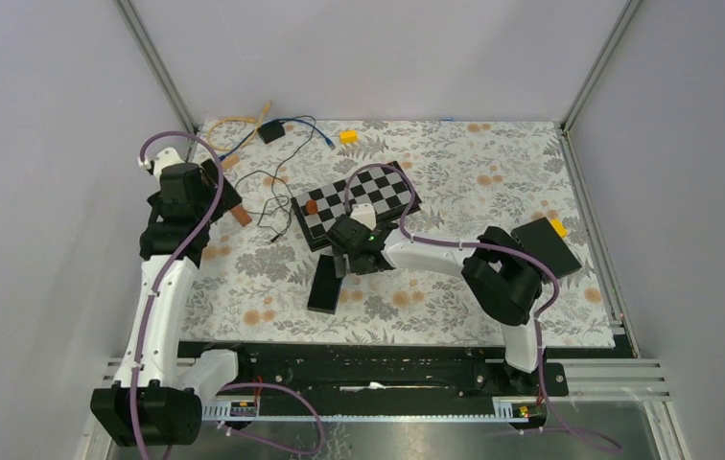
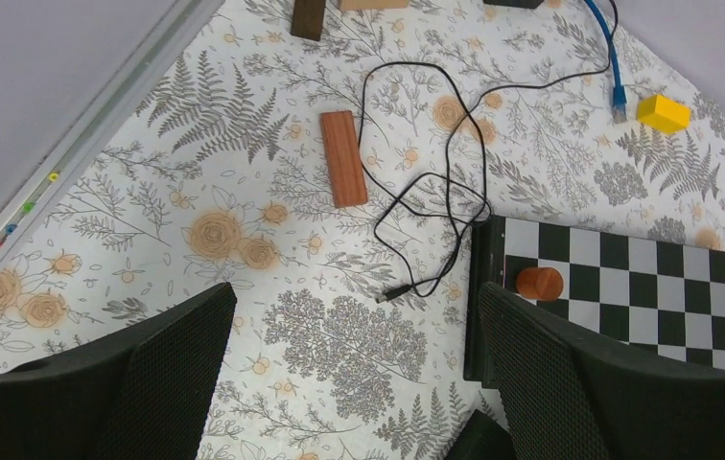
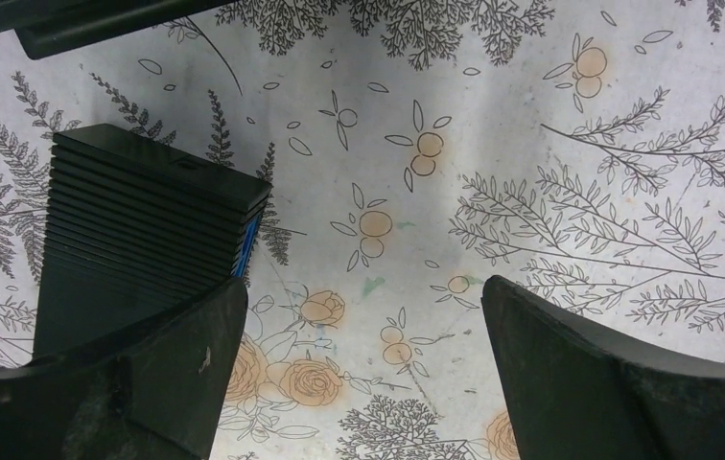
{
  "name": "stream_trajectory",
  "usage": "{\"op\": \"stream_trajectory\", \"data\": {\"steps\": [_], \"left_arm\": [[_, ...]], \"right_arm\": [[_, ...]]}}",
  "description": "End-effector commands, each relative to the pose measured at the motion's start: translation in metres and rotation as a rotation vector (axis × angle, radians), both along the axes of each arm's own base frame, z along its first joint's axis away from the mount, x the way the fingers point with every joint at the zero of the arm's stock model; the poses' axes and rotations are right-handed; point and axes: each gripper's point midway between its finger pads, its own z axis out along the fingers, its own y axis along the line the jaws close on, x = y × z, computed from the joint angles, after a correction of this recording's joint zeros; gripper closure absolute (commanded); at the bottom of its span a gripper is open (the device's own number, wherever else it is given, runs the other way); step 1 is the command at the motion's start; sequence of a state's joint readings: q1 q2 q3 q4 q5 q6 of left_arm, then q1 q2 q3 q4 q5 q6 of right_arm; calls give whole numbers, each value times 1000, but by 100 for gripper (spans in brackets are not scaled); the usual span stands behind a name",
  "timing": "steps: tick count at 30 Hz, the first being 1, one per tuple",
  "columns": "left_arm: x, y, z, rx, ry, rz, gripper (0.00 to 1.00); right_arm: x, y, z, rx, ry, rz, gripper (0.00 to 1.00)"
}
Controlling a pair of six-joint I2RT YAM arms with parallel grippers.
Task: Insert the plug into the switch port
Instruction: Adjust the switch port at the center of the board.
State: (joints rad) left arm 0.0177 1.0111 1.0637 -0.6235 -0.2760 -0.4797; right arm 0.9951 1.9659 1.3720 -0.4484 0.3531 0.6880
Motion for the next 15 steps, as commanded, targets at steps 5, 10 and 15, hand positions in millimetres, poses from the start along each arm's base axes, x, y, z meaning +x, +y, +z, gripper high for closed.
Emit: {"op": "stream_trajectory", "data": {"steps": [5,10,15], "left_arm": [[18,6,3,-5,36,11,1],[39,0,-8,-24,77,-24,1],[62,-14,-23,-76,111,-94,1]], "right_arm": [[-1,-24,15,-23,-57,2,0],[-15,-42,21,-11,-73,67,0],[-24,-57,40,11,-109,104,0]]}}
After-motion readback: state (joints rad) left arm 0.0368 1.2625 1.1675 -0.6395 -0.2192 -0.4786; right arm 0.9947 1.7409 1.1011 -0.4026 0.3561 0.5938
